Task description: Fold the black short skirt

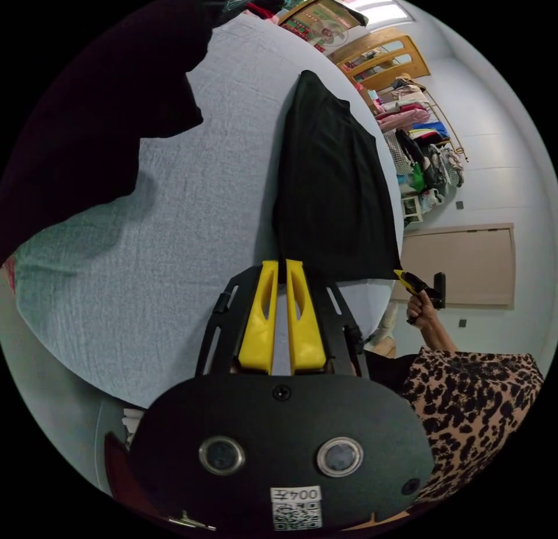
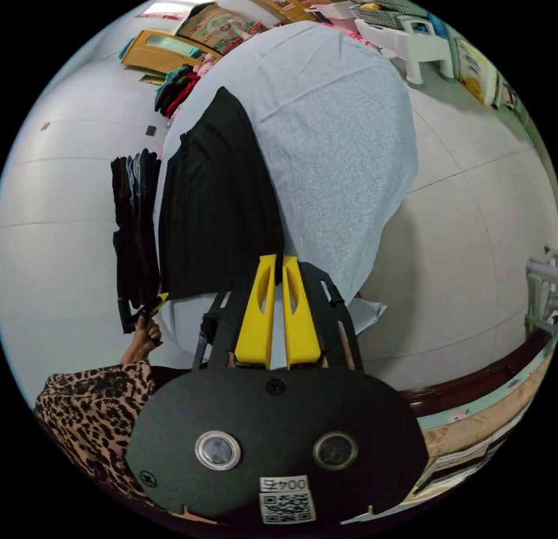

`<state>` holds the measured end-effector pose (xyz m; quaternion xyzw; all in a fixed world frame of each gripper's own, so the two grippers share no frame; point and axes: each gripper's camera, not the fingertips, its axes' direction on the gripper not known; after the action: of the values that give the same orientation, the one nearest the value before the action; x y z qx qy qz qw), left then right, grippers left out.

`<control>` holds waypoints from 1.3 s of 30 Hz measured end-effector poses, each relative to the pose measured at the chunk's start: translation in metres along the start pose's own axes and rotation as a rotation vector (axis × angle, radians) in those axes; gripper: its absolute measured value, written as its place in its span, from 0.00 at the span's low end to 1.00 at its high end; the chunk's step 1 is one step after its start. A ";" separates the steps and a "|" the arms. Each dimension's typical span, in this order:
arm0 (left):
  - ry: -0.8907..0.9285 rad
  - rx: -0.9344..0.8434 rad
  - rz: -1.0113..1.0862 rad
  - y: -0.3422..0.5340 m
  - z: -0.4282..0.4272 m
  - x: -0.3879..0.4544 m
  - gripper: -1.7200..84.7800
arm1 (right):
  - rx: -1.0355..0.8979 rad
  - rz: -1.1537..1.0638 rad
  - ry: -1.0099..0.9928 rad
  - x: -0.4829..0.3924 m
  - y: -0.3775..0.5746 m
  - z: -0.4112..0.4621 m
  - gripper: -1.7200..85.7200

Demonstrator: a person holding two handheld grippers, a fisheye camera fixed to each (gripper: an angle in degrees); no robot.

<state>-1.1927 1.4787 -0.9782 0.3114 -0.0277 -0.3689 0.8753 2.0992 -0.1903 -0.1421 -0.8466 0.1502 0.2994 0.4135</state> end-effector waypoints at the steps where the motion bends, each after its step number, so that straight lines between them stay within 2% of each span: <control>1: -0.028 0.002 0.006 0.000 0.004 0.003 0.05 | -0.013 -0.027 0.034 -0.010 0.000 0.007 0.04; 4: -0.088 -0.005 0.014 0.001 0.015 0.009 0.05 | -0.034 -0.090 0.095 -0.034 -0.001 0.024 0.04; 10: -0.183 0.005 0.046 0.001 0.029 0.019 0.05 | -0.040 -0.094 0.080 -0.066 -0.001 0.049 0.06; 17: -0.236 0.017 0.040 0.002 0.041 0.023 0.05 | -0.066 -0.171 0.341 -0.119 -0.001 0.053 0.10; 21: -0.254 0.012 0.050 0.001 0.045 0.023 0.05 | -0.024 -0.283 0.322 -0.167 -0.010 0.055 0.11; 26: -0.262 0.026 0.037 0.001 0.048 0.020 0.07 | -0.137 -0.454 0.415 -0.249 -0.035 0.120 0.13; 31: -0.252 0.028 0.120 0.004 0.047 0.020 0.11 | -0.324 -0.502 0.585 -0.287 -0.055 0.188 0.12; 39: -0.196 0.095 0.098 0.023 0.029 -0.009 0.13 | -0.386 -0.560 0.709 -0.341 -0.085 0.224 0.11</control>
<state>-1.1930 1.4814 -0.9400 0.3135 -0.1457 -0.3527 0.8695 1.7912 0.0409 0.0179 -0.9655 -0.0098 -0.1075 0.2368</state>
